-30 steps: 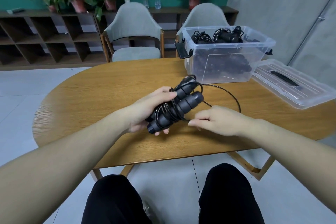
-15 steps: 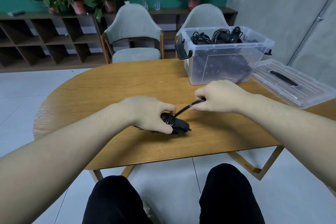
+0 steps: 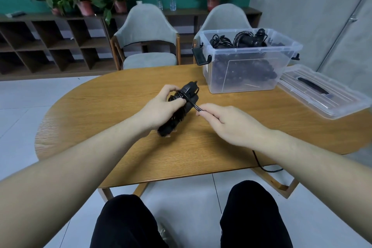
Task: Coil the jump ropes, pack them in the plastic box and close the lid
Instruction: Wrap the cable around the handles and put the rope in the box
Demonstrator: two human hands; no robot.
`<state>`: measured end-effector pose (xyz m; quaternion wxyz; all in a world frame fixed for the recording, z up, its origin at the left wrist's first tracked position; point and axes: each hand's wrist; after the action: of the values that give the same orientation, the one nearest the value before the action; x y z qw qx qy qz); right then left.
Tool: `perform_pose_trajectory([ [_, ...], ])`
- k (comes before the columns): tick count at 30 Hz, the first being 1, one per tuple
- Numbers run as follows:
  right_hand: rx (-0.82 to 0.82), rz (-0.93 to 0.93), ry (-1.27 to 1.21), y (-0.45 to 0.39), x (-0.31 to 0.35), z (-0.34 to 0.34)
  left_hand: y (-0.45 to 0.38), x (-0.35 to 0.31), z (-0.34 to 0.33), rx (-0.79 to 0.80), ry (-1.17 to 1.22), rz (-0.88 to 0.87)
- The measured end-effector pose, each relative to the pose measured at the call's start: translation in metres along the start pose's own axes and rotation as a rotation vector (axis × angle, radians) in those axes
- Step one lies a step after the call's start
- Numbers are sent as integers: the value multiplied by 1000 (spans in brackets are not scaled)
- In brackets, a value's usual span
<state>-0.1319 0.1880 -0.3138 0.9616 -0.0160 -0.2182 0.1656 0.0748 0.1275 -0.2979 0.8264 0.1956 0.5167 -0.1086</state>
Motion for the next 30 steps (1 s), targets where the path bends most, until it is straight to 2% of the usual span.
perform_pose_trajectory([
  [5, 77, -1, -165, 8, -8, -2, 5, 2, -7, 125, 412, -7],
  [8, 116, 44, -206, 11, -14, -3, 7, 2, -12, 200, 545, -40],
  [12, 124, 130, -96, 15, -28, -5, 7, 7, -15, 303, 596, -9],
  [17, 198, 160, 168, 14, -48, 3, 7, 8, -10, 524, 606, -3],
  [20, 251, 187, 314, 8, -46, 11, 7, 1, -20, 563, 470, -10],
  [23, 269, 240, 468, 1, -44, 21, 6, -12, -26, 520, 171, -86],
  [27, 319, 156, 670, -8, -49, 32, 11, -25, -23, 539, -105, -70],
  [30, 319, 63, 639, -12, -45, 42, 14, -28, -30, 496, -445, -70],
])
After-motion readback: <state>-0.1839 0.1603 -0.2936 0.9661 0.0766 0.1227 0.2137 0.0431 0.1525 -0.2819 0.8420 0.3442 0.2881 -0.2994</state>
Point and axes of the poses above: each hand's wrist, its own y-axis away from the middle knuckle, its own z-axis out of the back of the hand, x = y × z, and after that the axes turned 5 degrees about x, right-handed
